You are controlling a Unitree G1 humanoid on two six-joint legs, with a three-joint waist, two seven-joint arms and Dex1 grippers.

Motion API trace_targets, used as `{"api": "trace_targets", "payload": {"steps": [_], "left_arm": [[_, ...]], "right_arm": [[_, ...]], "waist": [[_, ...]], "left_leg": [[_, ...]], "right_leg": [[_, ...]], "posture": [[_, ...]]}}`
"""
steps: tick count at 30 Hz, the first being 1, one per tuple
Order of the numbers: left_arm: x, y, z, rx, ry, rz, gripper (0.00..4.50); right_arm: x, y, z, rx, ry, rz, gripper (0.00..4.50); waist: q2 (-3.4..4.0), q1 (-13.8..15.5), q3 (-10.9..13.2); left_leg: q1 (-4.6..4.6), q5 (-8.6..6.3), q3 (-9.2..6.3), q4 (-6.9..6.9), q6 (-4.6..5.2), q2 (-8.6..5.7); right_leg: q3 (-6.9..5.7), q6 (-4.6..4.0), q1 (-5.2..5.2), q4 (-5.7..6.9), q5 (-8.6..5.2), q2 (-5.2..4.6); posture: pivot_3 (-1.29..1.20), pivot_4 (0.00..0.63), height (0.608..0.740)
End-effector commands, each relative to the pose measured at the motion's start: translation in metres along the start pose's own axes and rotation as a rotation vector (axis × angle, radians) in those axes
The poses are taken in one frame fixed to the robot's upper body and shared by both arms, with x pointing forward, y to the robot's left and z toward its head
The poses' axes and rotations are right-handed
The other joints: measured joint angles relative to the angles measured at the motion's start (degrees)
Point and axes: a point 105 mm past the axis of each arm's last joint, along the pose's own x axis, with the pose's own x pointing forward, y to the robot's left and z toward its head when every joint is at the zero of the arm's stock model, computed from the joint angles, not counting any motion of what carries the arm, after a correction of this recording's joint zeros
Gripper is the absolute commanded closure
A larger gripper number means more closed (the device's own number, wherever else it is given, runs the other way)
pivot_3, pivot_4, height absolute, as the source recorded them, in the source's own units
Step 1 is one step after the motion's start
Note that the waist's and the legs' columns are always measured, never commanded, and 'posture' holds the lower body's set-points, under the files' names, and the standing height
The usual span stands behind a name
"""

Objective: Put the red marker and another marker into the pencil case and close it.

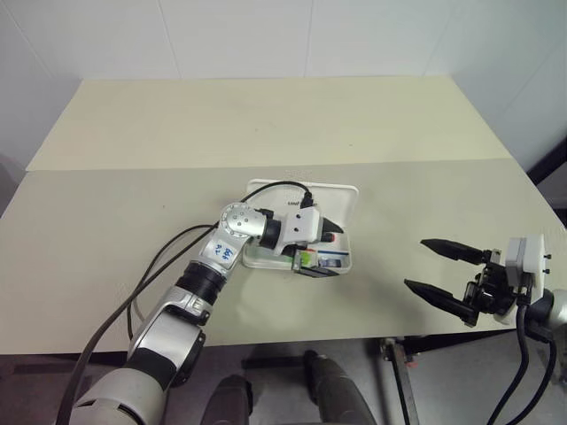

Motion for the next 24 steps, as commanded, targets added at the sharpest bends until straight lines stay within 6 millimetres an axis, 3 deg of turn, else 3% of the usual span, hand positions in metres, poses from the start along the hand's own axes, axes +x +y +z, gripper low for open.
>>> {"api": "trace_targets", "payload": {"steps": [1,8,13,20,23,24], "left_arm": [[-0.002,-0.002,0.015,0.033,-0.046,0.001,0.07],[-0.023,-0.005,0.053,0.095,-0.151,0.048,0.07],[-0.046,-0.005,0.069,0.083,-0.169,0.113,0.07],[-0.094,0.012,0.089,0.022,-0.216,0.340,0.07],[-0.122,0.026,0.083,-0.038,-0.200,0.499,0.07],[-0.132,0.029,0.079,-0.047,-0.187,0.543,0.46]], "right_arm": [[0.001,-0.001,0.006,-0.031,-0.019,-0.004,0.00],[0.002,-0.003,0.006,-0.029,-0.018,0.003,0.00],[0.004,-0.005,0.005,-0.030,-0.015,0.012,0.00],[0.009,-0.008,0.006,-0.031,-0.019,0.040,0.00],[0.008,-0.008,0.006,-0.031,-0.017,0.048,0.00],[0.008,-0.009,0.006,-0.031,-0.017,0.050,0.00]], "waist": [[0.00,0.0,0.0],[0.01,0.0,0.0],[0.01,0.0,0.0],[0.03,-0.1,0.0],[0.03,-0.1,0.0],[0.03,-0.2,0.0]], "left_leg": [[0.00,0.00,0.01,0.00,0.01,0.00],[0.01,-0.02,0.02,0.00,0.04,0.01],[0.06,-0.02,0.04,0.03,0.04,0.01],[0.07,-0.02,0.04,0.04,0.04,0.01],[0.08,-0.02,0.03,0.04,0.04,0.02],[0.08,-0.02,0.03,0.04,0.04,0.02]], "right_leg": [[0.01,0.00,0.00,0.00,0.00,0.00],[0.03,0.09,-0.01,0.05,0.05,0.00],[0.04,0.12,0.00,0.10,0.07,0.00],[0.03,0.01,-0.01,0.16,0.01,0.00],[0.02,0.02,-0.01,0.16,0.01,0.00],[0.02,0.05,-0.01,0.17,0.02,0.00]], "posture": [[0.00,0.150,0.740],[0.00,0.150,0.740],[0.00,0.150,0.740],[0.00,0.150,0.740],[0.00,0.150,0.740],[0.00,0.150,0.740]]}}
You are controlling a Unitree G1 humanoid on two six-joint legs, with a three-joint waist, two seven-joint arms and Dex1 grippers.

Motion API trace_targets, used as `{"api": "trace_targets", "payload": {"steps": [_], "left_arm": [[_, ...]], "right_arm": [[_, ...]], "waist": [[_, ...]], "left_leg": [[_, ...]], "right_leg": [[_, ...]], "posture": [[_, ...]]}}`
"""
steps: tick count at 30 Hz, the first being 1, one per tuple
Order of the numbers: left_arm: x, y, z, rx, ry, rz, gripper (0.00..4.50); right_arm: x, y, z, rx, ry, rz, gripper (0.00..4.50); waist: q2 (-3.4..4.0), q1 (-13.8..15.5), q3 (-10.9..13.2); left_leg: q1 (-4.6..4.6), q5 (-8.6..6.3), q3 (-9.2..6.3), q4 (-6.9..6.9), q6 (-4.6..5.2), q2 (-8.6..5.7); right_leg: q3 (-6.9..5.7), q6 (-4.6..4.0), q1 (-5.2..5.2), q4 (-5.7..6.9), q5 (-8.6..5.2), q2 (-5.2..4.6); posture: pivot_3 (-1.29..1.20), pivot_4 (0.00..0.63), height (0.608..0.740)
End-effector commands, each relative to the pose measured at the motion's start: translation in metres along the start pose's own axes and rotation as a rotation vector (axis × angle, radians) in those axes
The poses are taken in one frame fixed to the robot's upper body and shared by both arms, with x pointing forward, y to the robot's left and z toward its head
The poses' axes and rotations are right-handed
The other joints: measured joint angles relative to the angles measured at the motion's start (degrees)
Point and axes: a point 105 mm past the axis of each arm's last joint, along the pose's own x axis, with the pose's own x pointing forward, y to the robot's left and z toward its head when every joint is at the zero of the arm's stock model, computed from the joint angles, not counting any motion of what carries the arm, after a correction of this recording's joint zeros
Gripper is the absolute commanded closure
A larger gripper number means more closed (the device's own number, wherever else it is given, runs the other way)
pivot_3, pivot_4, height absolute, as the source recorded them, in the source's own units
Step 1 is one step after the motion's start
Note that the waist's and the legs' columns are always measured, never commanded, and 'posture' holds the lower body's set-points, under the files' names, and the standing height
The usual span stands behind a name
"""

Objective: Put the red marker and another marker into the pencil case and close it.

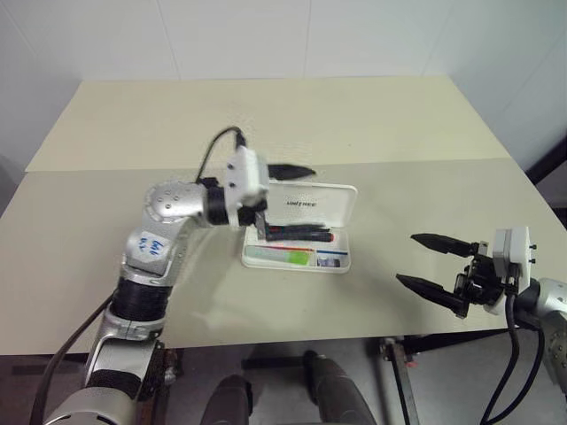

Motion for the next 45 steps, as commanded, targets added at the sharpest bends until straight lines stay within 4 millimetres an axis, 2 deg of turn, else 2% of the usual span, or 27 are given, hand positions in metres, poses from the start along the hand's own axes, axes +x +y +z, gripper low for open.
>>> {"api": "trace_targets", "payload": {"steps": [1,6,11,12,13,16,19,25,27,30,35,39,45], "left_arm": [[-0.027,0.021,0.003,-0.003,0.012,0.146,0.66],[-0.056,0.035,-0.003,-0.002,0.053,0.250,2.28],[-0.073,0.043,-0.022,-0.136,0.131,0.291,4.05],[-0.077,0.045,-0.024,-0.157,0.137,0.295,4.35],[-0.081,0.047,-0.030,-0.176,0.165,0.301,4.43],[-0.096,0.060,-0.042,-0.178,0.207,0.349,4.43],[-0.112,0.083,-0.047,-0.202,0.196,0.438,4.43],[-0.112,0.101,-0.051,-0.328,0.087,0.390,4.43],[-0.114,0.109,-0.062,-0.456,0.097,0.432,4.43],[-0.110,0.109,-0.079,-0.665,0.110,0.419,4.43],[-0.093,0.104,-0.091,-0.827,0.102,0.372,4.43],[-0.077,0.098,-0.097,-0.911,0.086,0.340,4.43],[-0.049,0.088,-0.097,-0.966,0.060,0.246,4.43]], "right_arm": [[-0.001,-0.002,0.007,-0.032,-0.008,0.010,0.00],[0.001,-0.005,0.007,-0.036,-0.008,0.020,0.00],[0.004,-0.006,0.007,-0.039,-0.012,0.027,0.00],[0.004,-0.006,0.007,-0.039,-0.013,0.028,0.00],[0.004,-0.006,0.007,-0.039,-0.014,0.030,0.00],[0.004,-0.005,0.007,-0.043,-0.019,0.039,0.00],[0.006,-0.006,0.011,-0.057,-0.045,0.037,0.00],[0.017,-0.007,0.015,-0.071,-0.084,0.041,0.00],[0.022,-0.006,0.016,-0.071,-0.095,0.044,0.00],[0.026,-0.004,0.018,-0.072,-0.105,0.057,0.00],[0.029,-0.004,0.020,-0.079,-0.109,0.067,0.00],[0.031,-0.004,0.021,-0.083,-0.110,0.067,0.00],[0.033,0.002,0.023,-0.086,-0.111,0.074,0.00]], "waist": [[0.01,-0.1,0.0],[0.01,0.0,0.0],[0.01,0.1,0.0],[0.01,0.1,0.0],[0.01,0.1,0.0],[0.01,0.1,0.0],[0.01,0.1,0.0],[0.01,0.0,0.0],[0.01,0.1,0.0],[0.01,0.1,0.0],[0.01,0.2,0.0],[0.01,0.2,0.0],[0.01,0.1,0.0]], "left_leg": [[0.00,0.00,0.00,0.00,0.00,0.00],[0.07,0.00,0.00,0.02,0.00,0.01],[0.08,-0.01,-0.03,0.06,0.00,0.00],[0.07,-0.01,-0.03,0.05,0.00,0.00],[0.07,-0.01,-0.03,0.05,0.00,0.01],[0.08,-0.01,-0.03,0.05,0.00,0.00],[0.09,-0.01,-0.03,0.06,0.00,0.00],[0.07,-0.01,-0.03,0.07,0.00,0.01],[0.05,-0.03,-0.04,0.06,0.01,0.01],[0.00,-0.05,-0.09,0.06,0.02,0.00],[-0.02,-0.09,-0.09,0.06,0.05,-0.02],[-0.04,-0.11,-0.11,0.06,0.05,-0.02],[-0.06,-0.13,-0.11,0.06,0.04,-0.02]], "right_leg": [[0.00,0.03,-0.01,0.00,0.02,0.00],[-0.02,0.04,-0.05,0.05,0.03,0.00],[-0.04,0.09,-0.06,0.01,0.06,-0.01],[-0.04,0.09,-0.06,0.02,0.07,-0.01],[-0.05,0.10,-0.07,0.02,0.07,-0.01],[-0.05,0.16,-0.10,0.02,0.10,-0.01],[-0.07,0.16,-0.12,0.03,0.11,-0.01],[-0.12,0.16,-0.12,0.02,0.16,-0.02],[-0.13,0.16,-0.18,0.06,0.16,-0.02],[-0.16,0.18,-0.22,0.08,0.17,-0.02],[-0.16,0.24,-0.22,0.07,0.20,-0.05],[-0.17,0.25,-0.24,0.09,0.21,-0.05],[-0.16,0.27,-0.27,0.12,0.22,-0.05]], "posture": [[0.00,0.150,0.740],[0.00,0.150,0.740],[0.00,0.150,0.740],[0.00,0.150,0.740],[0.00,0.150,0.740],[0.00,0.150,0.740],[0.00,0.150,0.740],[0.00,0.150,0.740],[0.00,0.150,0.740],[0.00,0.150,0.740],[0.00,0.150,0.740],[0.00,0.150,0.740],[0.00,0.150,0.740]]}}
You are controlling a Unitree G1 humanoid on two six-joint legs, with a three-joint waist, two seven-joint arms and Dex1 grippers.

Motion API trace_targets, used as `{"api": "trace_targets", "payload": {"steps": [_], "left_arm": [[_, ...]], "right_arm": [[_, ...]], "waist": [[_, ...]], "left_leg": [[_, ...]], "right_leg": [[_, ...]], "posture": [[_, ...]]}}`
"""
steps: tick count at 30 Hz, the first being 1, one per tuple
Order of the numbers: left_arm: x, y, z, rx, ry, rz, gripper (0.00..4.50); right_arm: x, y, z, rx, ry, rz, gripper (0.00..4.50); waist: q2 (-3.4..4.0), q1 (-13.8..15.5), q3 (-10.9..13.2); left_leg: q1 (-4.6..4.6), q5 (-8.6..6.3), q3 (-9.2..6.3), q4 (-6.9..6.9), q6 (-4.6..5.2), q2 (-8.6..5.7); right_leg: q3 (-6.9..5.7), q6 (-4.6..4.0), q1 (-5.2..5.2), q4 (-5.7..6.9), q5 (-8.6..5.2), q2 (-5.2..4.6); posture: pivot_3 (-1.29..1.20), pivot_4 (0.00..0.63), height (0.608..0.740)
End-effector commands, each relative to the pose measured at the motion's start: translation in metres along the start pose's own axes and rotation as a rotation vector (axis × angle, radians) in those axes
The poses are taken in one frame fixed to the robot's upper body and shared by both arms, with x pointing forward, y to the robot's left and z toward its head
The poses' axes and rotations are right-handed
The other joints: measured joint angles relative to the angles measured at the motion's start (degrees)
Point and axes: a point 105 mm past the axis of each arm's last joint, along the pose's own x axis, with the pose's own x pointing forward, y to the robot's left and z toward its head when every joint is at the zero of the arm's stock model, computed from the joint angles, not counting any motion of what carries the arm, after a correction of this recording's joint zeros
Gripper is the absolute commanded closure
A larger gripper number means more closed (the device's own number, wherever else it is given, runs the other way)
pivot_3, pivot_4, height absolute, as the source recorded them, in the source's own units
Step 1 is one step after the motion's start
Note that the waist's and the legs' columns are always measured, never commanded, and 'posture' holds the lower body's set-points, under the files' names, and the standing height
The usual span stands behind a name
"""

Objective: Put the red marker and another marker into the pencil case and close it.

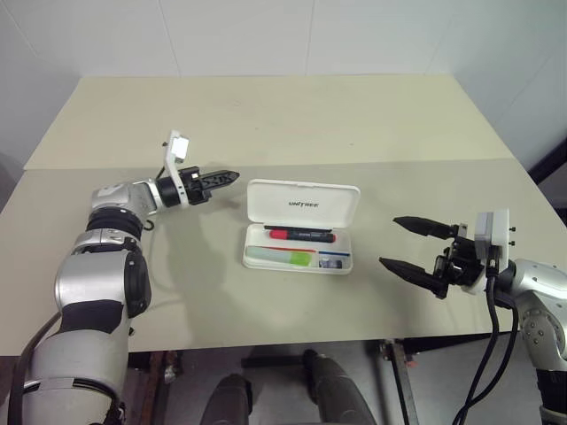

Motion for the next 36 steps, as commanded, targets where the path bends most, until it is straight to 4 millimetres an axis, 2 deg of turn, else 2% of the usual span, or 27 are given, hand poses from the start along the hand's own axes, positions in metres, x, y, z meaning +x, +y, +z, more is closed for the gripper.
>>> {"api": "trace_targets", "payload": {"steps": [1,7,14,21,28,33,36], "left_arm": [[0.010,-0.012,0.010,0.020,-0.011,-0.055,4.43],[0.025,-0.031,0.006,0.042,0.053,-0.174,4.43],[0.028,-0.048,-0.005,0.059,0.177,-0.302,4.43],[0.027,-0.060,-0.027,0.063,0.324,-0.420,4.43],[0.026,-0.070,-0.037,0.056,0.362,-0.475,4.43],[0.021,-0.076,-0.047,0.058,0.399,-0.494,4.43],[0.015,-0.077,-0.061,0.049,0.449,-0.499,4.43]], "right_arm": [[0.004,0.007,0.010,-0.036,-0.023,0.023,0.00],[0.008,0.003,0.014,-0.035,-0.074,0.012,0.00],[0.004,0.002,0.017,-0.031,-0.082,0.080,0.00],[-0.012,-0.009,0.036,-0.060,-0.084,0.147,0.00],[-0.038,-0.026,0.033,-0.078,0.003,0.176,0.00],[-0.040,-0.038,0.037,-0.111,0.023,0.171,0.00],[-0.041,-0.041,0.036,-0.127,0.042,0.169,0.00]], "waist": [[0.00,0.0,0.0],[0.00,0.0,0.0],[0.00,-0.1,0.0],[0.00,0.0,0.0],[0.01,-0.2,0.0],[0.01,-0.5,0.0],[0.02,-0.7,0.0]], "left_leg": [[0.00,0.00,0.00,0.00,0.00,0.00],[0.02,0.00,0.00,0.01,0.00,-0.01],[0.01,0.00,0.00,0.01,0.00,-0.01],[0.02,0.00,0.00,0.02,0.00,-0.01],[0.02,-0.02,0.01,0.03,0.02,-0.01],[0.07,-0.01,0.04,0.07,0.03,-0.02],[0.08,-0.01,0.03,0.08,0.03,-0.02]], "right_leg": [[0.00,0.00,0.00,0.01,0.00,0.00],[0.01,0.01,0.02,0.01,0.01,0.00],[0.02,0.02,0.02,0.02,0.02,0.00],[0.03,0.02,0.04,0.02,0.02,-0.01],[0.04,0.03,0.02,0.32,0.02,-0.02],[0.10,0.00,0.02,0.27,-0.01,0.00],[0.10,-0.04,0.01,0.38,-0.03,0.02]], "posture": [[0.00,0.150,0.740],[0.00,0.150,0.740],[0.00,0.150,0.740],[0.00,0.150,0.740],[0.00,0.150,0.740],[0.00,0.150,0.740],[0.00,0.150,0.740]]}}
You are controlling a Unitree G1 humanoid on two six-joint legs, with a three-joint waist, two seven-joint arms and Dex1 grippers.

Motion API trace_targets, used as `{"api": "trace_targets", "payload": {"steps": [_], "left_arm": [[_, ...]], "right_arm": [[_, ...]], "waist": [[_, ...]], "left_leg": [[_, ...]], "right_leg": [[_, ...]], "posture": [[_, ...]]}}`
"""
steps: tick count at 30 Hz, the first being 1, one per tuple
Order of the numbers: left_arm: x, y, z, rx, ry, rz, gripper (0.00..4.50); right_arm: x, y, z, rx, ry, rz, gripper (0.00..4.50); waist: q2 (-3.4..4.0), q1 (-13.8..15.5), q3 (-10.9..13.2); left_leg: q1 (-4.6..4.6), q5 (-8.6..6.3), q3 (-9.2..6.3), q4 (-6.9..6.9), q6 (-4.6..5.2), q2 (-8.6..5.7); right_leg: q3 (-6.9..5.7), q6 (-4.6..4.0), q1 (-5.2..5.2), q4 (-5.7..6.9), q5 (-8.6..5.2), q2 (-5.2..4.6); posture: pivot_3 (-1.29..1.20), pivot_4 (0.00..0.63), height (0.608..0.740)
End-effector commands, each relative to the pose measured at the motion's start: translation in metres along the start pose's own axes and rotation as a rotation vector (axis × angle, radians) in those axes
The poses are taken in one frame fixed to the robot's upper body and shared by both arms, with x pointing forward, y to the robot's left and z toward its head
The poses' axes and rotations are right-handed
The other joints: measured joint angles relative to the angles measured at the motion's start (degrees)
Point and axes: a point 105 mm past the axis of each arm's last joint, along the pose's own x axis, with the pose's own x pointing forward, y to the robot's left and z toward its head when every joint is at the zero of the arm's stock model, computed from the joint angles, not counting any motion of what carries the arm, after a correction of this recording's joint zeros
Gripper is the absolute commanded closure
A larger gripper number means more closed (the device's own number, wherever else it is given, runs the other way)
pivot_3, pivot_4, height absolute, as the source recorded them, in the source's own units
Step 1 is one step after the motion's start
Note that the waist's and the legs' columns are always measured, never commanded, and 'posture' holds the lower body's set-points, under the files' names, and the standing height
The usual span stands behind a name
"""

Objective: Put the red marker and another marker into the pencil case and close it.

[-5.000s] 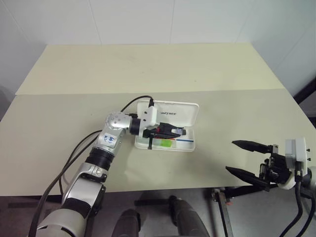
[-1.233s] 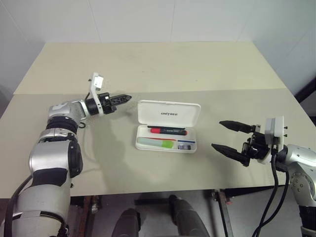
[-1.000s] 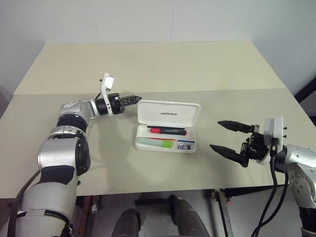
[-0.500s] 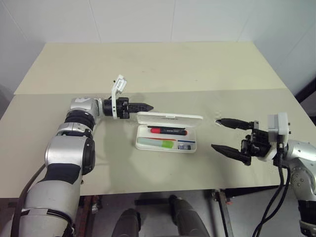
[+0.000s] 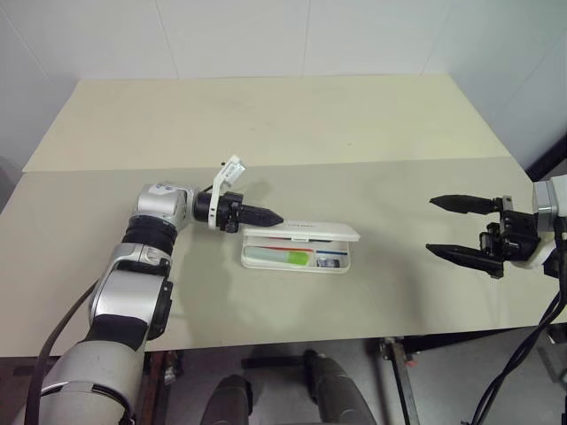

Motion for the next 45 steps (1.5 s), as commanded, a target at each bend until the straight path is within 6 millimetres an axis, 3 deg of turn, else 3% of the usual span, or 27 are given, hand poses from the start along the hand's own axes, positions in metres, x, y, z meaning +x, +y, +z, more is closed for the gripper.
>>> {"api": "trace_targets", "payload": {"steps": [1,5,9,23,34,40,45], "left_arm": [[0.000,-0.015,-0.010,0.005,0.046,-0.088,4.43],[0.005,-0.018,-0.028,-0.045,0.093,-0.080,4.43],[0.007,-0.006,-0.043,-0.083,0.123,0.008,4.43],[0.006,0.015,-0.061,-0.147,0.185,0.123,4.43],[0.013,-0.006,-0.036,-0.071,0.113,0.052,4.43],[0.010,-0.041,0.001,0.002,-0.075,-0.044,4.43],[0.002,-0.059,0.016,0.126,-0.187,-0.033,4.43]], "right_arm": [[-0.002,-0.001,0.005,-0.050,0.021,0.020,0.00],[0.003,0.002,0.005,-0.054,0.013,0.022,0.00],[0.009,0.005,0.004,-0.054,-0.004,0.012,0.00],[0.013,0.009,0.004,-0.048,-0.012,-0.032,0.00],[0.019,0.003,0.006,-0.057,-0.017,-0.051,0.00],[0.023,-0.001,0.007,-0.062,-0.025,-0.053,0.00],[0.027,-0.006,0.008,-0.065,-0.027,-0.049,0.00]], "waist": [[0.00,-0.3,0.0],[0.01,-0.8,0.0],[0.01,-0.9,0.0],[0.05,-1.0,0.0],[0.09,-0.9,0.0],[0.09,-0.8,0.0],[0.10,-1.1,0.0]], "left_leg": [[0.00,0.00,0.00,0.01,0.00,0.00],[0.00,0.00,0.00,0.01,0.00,0.00],[0.01,0.00,-0.01,0.04,0.00,-0.01],[0.08,0.03,0.02,0.10,0.02,-0.04],[0.07,0.08,0.01,0.14,0.07,-0.06],[-0.04,0.06,-0.03,0.14,0.04,-0.06],[-0.04,0.03,-0.02,0.06,0.00,-0.06]], "right_leg": [[0.00,0.00,-0.01,0.01,-0.01,0.00],[0.02,0.00,-0.01,0.03,-0.01,-0.02],[0.02,-0.01,0.03,0.06,-0.03,-0.02],[0.04,-0.08,0.25,0.05,-0.15,-0.02],[0.07,-0.06,0.26,0.05,-0.16,-0.02],[0.06,-0.01,-0.16,0.17,-0.15,-0.07],[0.06,-0.02,-0.28,0.29,-0.14,-0.07]], "posture": [[0.00,0.150,0.740],[0.00,0.150,0.740],[0.00,0.150,0.740],[0.00,0.150,0.740],[0.00,0.150,0.740],[0.00,0.150,0.740],[0.00,0.150,0.740]]}}
